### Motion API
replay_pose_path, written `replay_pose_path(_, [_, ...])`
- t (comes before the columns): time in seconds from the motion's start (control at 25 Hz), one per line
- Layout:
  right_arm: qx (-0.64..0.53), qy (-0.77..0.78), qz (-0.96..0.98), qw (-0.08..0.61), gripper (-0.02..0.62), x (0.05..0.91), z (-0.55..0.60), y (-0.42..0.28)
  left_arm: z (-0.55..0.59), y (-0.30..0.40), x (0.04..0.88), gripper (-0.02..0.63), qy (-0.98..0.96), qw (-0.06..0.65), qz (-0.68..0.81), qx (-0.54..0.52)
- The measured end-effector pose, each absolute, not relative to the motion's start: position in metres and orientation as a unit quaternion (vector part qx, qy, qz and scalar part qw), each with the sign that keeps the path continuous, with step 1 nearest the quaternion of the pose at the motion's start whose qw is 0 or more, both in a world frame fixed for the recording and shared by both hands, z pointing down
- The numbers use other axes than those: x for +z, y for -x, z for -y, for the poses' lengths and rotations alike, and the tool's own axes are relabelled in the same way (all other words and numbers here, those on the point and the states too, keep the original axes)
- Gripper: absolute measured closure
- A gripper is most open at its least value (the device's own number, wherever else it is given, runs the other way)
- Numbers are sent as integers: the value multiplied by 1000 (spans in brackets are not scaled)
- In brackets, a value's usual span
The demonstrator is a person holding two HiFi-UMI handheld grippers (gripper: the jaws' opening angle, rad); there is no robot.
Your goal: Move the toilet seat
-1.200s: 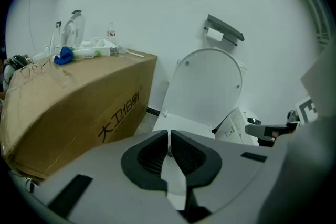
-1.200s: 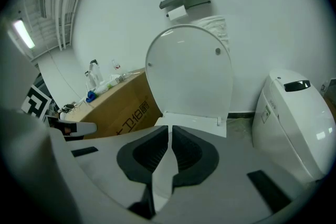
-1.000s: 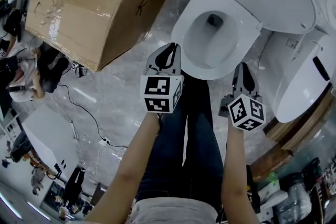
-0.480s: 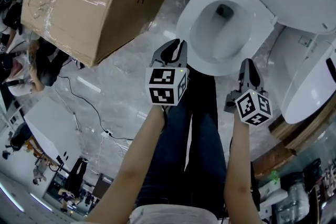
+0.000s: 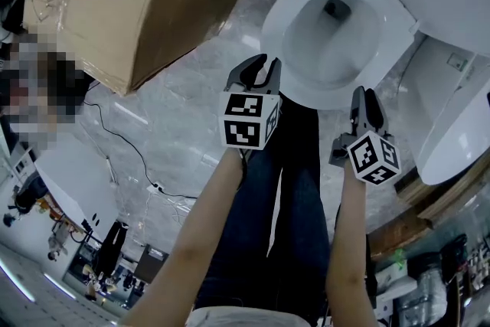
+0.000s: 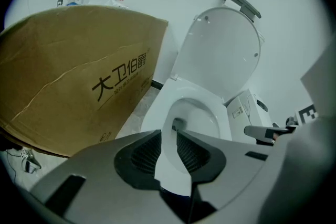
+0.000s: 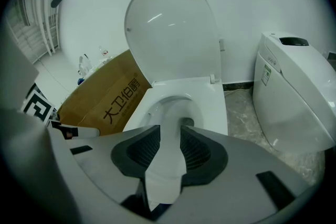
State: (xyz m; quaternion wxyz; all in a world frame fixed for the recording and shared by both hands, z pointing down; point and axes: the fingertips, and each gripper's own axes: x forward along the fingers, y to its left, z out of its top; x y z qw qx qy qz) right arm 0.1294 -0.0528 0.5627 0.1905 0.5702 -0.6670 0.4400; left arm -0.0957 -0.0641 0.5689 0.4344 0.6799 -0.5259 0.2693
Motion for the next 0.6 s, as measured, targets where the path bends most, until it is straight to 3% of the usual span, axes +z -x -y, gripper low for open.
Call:
replay_pose_path(0.32, [456, -570, 650, 210, 387, 594, 40, -138, 56, 96, 597, 495, -670, 453, 520, 276])
replay_pose_path(0.6, [474, -586, 621, 214, 350, 616, 26, -152, 45, 96, 618, 471, -659, 465, 520, 281])
